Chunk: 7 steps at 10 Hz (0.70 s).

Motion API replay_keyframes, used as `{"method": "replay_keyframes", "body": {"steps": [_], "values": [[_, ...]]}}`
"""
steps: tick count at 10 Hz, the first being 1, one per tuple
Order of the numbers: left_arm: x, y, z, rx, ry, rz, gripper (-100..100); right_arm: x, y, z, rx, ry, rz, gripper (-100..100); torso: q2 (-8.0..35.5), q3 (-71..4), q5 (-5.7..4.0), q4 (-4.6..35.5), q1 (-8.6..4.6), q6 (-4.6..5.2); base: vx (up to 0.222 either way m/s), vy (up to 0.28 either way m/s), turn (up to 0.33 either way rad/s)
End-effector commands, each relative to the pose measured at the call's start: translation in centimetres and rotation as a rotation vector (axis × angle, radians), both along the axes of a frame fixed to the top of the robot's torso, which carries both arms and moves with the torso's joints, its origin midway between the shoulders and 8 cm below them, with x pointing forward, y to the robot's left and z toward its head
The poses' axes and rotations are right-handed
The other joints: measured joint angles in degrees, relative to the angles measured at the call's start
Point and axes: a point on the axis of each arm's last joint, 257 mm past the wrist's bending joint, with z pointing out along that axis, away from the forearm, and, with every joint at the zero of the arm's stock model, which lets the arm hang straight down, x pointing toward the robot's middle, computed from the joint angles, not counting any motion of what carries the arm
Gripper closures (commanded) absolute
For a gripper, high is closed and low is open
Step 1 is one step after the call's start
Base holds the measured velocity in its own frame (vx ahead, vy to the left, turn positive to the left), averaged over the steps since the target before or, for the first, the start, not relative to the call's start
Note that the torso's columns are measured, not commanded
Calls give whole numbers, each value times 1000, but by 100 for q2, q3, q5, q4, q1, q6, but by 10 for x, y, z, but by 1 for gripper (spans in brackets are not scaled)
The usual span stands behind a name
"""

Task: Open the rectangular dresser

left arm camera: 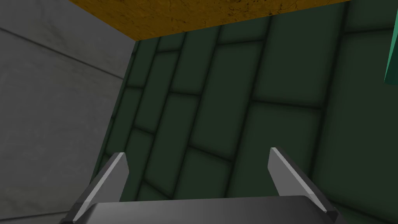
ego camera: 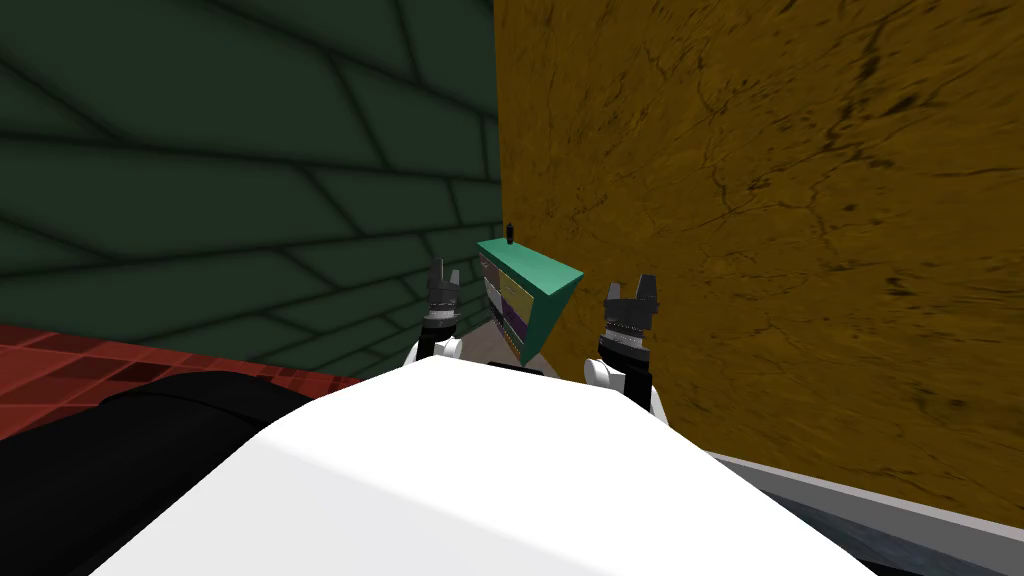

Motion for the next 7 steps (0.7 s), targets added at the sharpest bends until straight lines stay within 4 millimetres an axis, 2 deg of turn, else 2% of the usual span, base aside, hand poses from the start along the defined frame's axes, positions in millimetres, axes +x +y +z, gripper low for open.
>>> {"method": "replay_keyframes", "body": {"steps": [1,7], "values": [[0,0,0,0,0,0,0,0,0,0,0,0,0,0,232,-467,0,235,0,0,0,0,0],[0,0,0,0,0,0,0,0,0,0,0,0,0,0,2693,-5381,0,2691,0,0,0,0,0]]}}
